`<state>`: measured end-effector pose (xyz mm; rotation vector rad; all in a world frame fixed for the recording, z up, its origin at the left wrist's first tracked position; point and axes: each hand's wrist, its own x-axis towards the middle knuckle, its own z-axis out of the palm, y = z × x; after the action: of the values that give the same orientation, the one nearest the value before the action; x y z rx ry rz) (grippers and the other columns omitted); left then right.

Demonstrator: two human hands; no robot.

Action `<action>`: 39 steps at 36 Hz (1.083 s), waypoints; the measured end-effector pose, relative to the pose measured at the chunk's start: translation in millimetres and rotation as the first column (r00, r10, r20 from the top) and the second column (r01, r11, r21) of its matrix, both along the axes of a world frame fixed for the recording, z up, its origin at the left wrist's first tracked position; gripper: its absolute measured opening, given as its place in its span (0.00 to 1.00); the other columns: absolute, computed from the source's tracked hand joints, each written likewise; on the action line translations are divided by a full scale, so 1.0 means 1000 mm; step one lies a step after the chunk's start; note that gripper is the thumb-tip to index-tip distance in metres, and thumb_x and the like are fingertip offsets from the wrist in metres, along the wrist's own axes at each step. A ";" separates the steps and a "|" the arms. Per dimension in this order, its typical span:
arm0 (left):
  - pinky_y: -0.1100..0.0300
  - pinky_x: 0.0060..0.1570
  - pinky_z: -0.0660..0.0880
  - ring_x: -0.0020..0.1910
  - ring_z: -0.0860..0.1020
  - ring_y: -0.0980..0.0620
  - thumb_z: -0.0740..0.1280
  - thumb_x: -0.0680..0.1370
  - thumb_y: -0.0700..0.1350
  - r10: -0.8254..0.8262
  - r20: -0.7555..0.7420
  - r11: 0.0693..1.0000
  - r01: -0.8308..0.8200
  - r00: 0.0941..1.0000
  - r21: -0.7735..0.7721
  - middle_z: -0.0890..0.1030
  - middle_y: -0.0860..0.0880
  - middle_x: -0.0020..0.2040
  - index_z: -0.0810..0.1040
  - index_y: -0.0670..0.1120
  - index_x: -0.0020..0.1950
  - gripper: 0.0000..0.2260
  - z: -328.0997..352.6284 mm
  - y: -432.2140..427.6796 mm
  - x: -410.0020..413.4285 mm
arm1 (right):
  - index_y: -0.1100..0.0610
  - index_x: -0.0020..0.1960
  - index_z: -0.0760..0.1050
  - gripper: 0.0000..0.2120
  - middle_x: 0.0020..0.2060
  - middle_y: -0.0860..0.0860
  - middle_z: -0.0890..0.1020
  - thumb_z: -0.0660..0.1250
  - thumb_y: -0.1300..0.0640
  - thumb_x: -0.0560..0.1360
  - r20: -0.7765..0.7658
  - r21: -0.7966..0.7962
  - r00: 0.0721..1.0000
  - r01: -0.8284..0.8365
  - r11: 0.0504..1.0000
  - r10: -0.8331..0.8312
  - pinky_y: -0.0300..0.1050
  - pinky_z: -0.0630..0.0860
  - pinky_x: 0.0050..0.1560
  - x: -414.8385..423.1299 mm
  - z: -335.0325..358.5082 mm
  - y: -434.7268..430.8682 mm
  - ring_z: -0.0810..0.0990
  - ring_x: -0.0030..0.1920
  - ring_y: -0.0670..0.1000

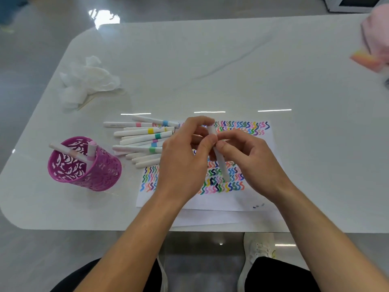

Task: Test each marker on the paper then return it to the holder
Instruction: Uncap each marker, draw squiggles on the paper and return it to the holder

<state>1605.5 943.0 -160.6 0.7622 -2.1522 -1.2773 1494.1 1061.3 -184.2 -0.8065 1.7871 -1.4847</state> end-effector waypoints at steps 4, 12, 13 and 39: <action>0.72 0.42 0.75 0.43 0.82 0.61 0.73 0.77 0.45 0.021 0.025 1.000 -0.021 0.999 0.005 0.82 0.58 0.42 0.80 0.53 0.52 0.06 -0.003 0.001 -0.004 | 0.47 0.58 0.81 0.07 0.41 0.49 0.86 0.68 0.48 0.82 -0.169 0.096 0.986 0.017 0.995 -0.001 0.44 0.83 0.50 -0.005 0.000 0.006 0.86 0.44 0.48; 0.70 0.42 0.76 0.44 0.81 0.62 0.69 0.80 0.51 -0.113 0.203 0.993 0.116 0.973 -0.004 0.82 0.59 0.43 0.79 0.56 0.54 0.04 -0.012 0.002 -0.009 | 0.52 0.58 0.83 0.13 0.48 0.46 0.84 0.66 0.45 0.82 -0.560 0.221 0.826 0.069 0.973 0.069 0.45 0.80 0.49 -0.013 -0.005 0.016 0.82 0.48 0.46; 0.69 0.43 0.76 0.45 0.81 0.62 0.67 0.80 0.51 -0.143 0.234 0.988 0.154 0.962 -0.031 0.82 0.60 0.44 0.80 0.58 0.56 0.06 -0.012 0.002 -0.009 | 0.53 0.59 0.83 0.14 0.50 0.47 0.84 0.66 0.45 0.82 -0.567 0.227 0.820 0.068 0.972 0.075 0.47 0.81 0.51 -0.014 -0.006 0.018 0.82 0.50 0.47; 0.71 0.41 0.74 0.38 0.80 0.60 0.65 0.82 0.44 -0.269 0.368 0.945 0.317 0.890 -0.077 0.82 0.59 0.38 0.85 0.54 0.55 0.10 -0.013 0.012 -0.036 | 0.47 0.38 0.69 0.20 0.26 0.43 0.70 0.59 0.35 0.81 -0.728 0.360 0.666 0.170 0.917 0.162 0.41 0.62 0.30 -0.035 -0.015 0.042 0.69 0.26 0.44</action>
<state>1569.2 955.1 -173.9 0.6667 -2.7023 -1.1897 1459.2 1103.7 -198.9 -1.3097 2.5800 -0.7227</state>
